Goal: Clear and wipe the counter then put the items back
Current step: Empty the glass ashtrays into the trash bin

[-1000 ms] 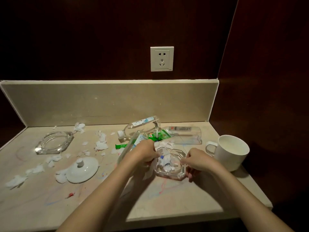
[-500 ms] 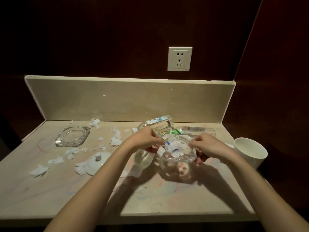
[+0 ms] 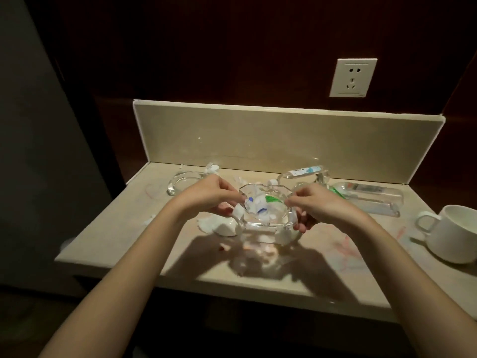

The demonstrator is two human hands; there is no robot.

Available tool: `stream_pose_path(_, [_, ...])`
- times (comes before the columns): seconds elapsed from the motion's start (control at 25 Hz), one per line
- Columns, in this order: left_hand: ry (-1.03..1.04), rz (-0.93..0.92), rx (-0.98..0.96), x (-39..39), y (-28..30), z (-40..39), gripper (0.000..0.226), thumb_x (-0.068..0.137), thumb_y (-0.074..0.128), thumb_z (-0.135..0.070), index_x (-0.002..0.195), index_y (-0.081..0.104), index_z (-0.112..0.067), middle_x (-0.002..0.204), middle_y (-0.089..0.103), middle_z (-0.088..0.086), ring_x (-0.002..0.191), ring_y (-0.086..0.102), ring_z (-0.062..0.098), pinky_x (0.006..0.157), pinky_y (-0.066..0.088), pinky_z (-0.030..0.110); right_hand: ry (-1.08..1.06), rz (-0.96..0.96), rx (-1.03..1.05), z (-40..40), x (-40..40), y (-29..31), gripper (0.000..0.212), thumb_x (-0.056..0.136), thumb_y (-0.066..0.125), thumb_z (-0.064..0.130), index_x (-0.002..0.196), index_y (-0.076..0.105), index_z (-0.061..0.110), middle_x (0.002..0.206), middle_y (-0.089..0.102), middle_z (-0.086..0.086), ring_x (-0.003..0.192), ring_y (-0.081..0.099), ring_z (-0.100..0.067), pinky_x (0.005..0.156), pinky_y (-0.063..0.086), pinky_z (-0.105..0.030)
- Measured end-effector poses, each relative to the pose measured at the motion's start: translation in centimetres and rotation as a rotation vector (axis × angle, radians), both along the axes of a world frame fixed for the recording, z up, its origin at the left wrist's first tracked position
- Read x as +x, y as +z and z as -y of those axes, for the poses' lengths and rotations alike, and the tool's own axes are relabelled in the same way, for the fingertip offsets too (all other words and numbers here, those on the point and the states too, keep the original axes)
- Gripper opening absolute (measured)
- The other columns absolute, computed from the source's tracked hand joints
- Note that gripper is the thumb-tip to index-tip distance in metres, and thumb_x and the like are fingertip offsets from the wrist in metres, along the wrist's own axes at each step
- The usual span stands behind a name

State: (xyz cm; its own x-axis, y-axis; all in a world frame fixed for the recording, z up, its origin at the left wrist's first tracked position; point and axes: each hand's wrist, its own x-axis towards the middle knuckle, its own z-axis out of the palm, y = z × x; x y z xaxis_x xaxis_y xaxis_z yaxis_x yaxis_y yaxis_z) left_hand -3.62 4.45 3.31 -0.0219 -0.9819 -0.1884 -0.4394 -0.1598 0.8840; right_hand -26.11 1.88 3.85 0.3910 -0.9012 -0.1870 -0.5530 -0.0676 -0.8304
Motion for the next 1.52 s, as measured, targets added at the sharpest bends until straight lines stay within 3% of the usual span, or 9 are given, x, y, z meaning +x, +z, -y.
stream_pose_path(0.12, [0.069, 0.001, 0.017, 2.9, 0.1, -3.6, 0.009, 0.083, 0.069, -0.011, 0.080, 0.073, -0.004, 0.079, 0.066, 0.010, 0.047, 0.055, 0.006, 0.058, 0.053, 0.018, 0.080, 0.027, 0.037, -2.1, 3.1, 0.0, 0.015, 0.095, 0.047, 0.005, 0.086, 0.054, -0.005, 0.053, 0.057, -0.013, 0.038, 0.057, -0.015, 0.040, 0.046, -0.021])
stream_pose_path(0.36, [0.263, 0.025, 0.068, 7.7, -1.3, -13.8, 0.010, 0.083, 0.069, -0.011, 0.076, 0.074, -0.006, 0.095, 0.070, 0.012, 0.059, 0.061, 0.004, 0.058, 0.052, 0.015, 0.297, 0.019, 0.104, -7.2, 9.4, -2.2, 0.025, 0.094, 0.047, 0.006, 0.095, 0.057, -0.017, 0.056, 0.060, -0.013, 0.045, 0.059, -0.019, 0.046, 0.050, -0.024])
stream_pose_path(0.48, [0.344, -0.001, 0.149, 10.7, -2.3, -19.6, 0.009, 0.083, 0.069, -0.010, 0.081, 0.073, -0.002, 0.074, 0.068, 0.009, 0.051, 0.057, 0.005, 0.052, 0.047, 0.012, 0.414, 0.005, 0.160, -10.7, 13.7, -3.9, 0.018, 0.093, 0.048, 0.006, 0.083, 0.056, -0.007, 0.054, 0.058, -0.012, 0.043, 0.059, -0.020, 0.045, 0.048, -0.024])
stream_pose_path(0.64, [0.452, -0.022, 0.225, 15.4, -4.4, -25.7, 0.011, 0.085, 0.068, -0.010, 0.088, 0.071, 0.001, 0.061, 0.067, 0.002, 0.045, 0.056, 0.005, 0.047, 0.043, 0.010, 0.561, -0.049, 0.203, -14.8, 19.9, -6.4, 0.026, 0.091, 0.045, 0.003, 0.066, 0.055, 0.000, 0.054, 0.061, -0.015, 0.042, 0.059, -0.019, 0.042, 0.045, -0.020])
stream_pose_path(0.8, [0.514, -0.057, 0.253, 19.9, -7.7, -29.3, 0.009, 0.086, 0.068, -0.008, 0.086, 0.068, 0.001, 0.051, 0.062, 0.000, 0.040, 0.054, 0.006, 0.044, 0.043, 0.012, 0.596, -0.095, 0.224, -17.4, 25.3, -9.6, 0.021, 0.091, 0.045, 0.006, 0.070, 0.049, 0.003, 0.046, 0.060, -0.007, 0.040, 0.060, -0.018, 0.039, 0.043, -0.018])
stream_pose_path(0.96, [0.540, -0.086, 0.259, 23.7, -11.4, -31.1, 0.009, 0.084, 0.069, -0.006, 0.083, 0.066, 0.002, 0.047, 0.061, -0.001, 0.040, 0.054, 0.007, 0.042, 0.043, 0.014, 0.598, -0.128, 0.272, -19.2, 29.3, -14.1, 0.021, 0.092, 0.046, 0.005, 0.071, 0.049, 0.003, 0.051, 0.061, -0.011, 0.043, 0.063, -0.022, 0.040, 0.046, -0.021])
stream_pose_path(1.16, [0.536, -0.130, 0.354, 26.8, -19.5, -31.6, 0.010, 0.085, 0.068, -0.005, 0.087, 0.063, 0.002, 0.044, 0.061, -0.004, 0.037, 0.053, 0.003, 0.041, 0.040, 0.012, 0.590, -0.173, 0.332, -20.2, 32.3, -21.9, 0.015, 0.093, 0.047, 0.007, 0.079, 0.049, 0.003, 0.052, 0.062, -0.011, 0.045, 0.064, -0.024, 0.040, 0.045, -0.022])
stream_pose_path(1.36, [0.618, -0.129, 0.425, 28.1, -33.4, -30.7, 0.014, 0.084, 0.068, -0.004, 0.095, 0.064, 0.003, 0.068, 0.067, 0.010, 0.043, 0.056, 0.008, 0.043, 0.046, 0.017, 0.607, -0.255, 0.302, -19.6, 33.7, -34.8, 0.014, 0.094, 0.049, 0.011, 0.081, 0.050, 0.006, 0.054, 0.065, -0.005, 0.044, 0.063, -0.019, 0.041, 0.047, -0.024])
stream_pose_path(1.52, [0.628, -0.011, 0.417, 28.0, -47.5, -30.7, 0.009, 0.081, 0.070, -0.007, 0.088, 0.064, -0.006, 0.069, 0.068, 0.009, 0.049, 0.059, 0.007, 0.046, 0.047, 0.016, 0.619, -0.342, 0.163, -19.4, 34.5, -48.9, 0.014, 0.090, 0.056, 0.021, 0.079, 0.051, 0.015, 0.083, 0.068, -0.011, 0.071, 0.067, -0.026, 0.066, 0.052, -0.037])
